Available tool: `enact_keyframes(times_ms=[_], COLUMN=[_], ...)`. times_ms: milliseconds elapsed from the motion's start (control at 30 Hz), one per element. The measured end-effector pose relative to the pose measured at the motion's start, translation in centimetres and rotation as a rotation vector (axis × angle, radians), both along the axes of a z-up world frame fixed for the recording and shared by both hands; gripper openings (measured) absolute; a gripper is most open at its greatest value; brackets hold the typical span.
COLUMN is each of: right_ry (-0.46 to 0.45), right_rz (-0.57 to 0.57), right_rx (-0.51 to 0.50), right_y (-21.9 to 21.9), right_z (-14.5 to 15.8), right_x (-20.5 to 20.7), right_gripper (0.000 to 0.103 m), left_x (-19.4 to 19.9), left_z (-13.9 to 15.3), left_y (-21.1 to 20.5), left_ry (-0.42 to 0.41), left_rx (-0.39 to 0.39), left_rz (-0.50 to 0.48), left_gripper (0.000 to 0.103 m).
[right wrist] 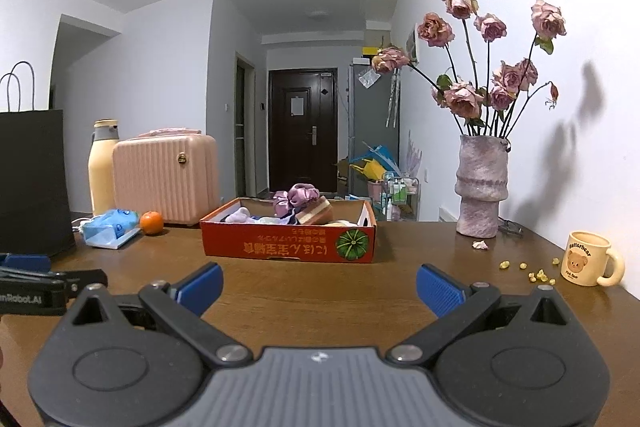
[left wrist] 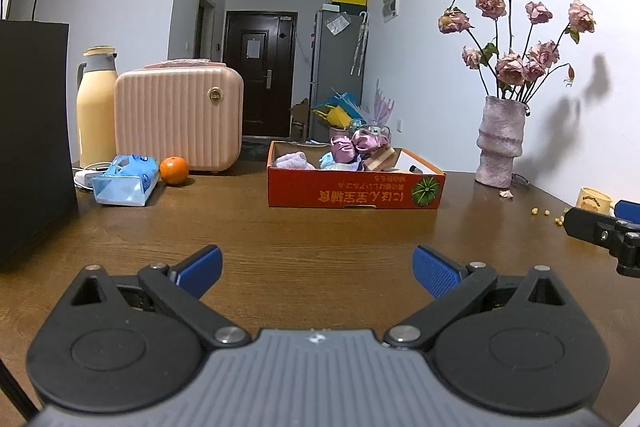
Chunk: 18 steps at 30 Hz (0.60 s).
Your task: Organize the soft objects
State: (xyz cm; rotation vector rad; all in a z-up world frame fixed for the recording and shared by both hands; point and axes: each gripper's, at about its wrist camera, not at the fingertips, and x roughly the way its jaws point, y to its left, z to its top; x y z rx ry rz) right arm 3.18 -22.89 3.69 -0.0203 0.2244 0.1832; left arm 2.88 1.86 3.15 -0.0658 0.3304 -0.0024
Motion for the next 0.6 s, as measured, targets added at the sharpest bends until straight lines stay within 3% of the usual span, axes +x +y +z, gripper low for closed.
enact_keyframes(times_ms=[600], right_ry=[-0.019], right_rz=[0.010], right_rx=[-0.006], right_y=[0.37], right_z=[0.34], right_x=[-0.76], right_gripper=[0.103], left_x=[-0.72], left_z=[0.35], left_y=[-0.38], left_ry=[-0.017], left_rx=[0.004], left_rz=[-0.015], left_gripper=[0.103])
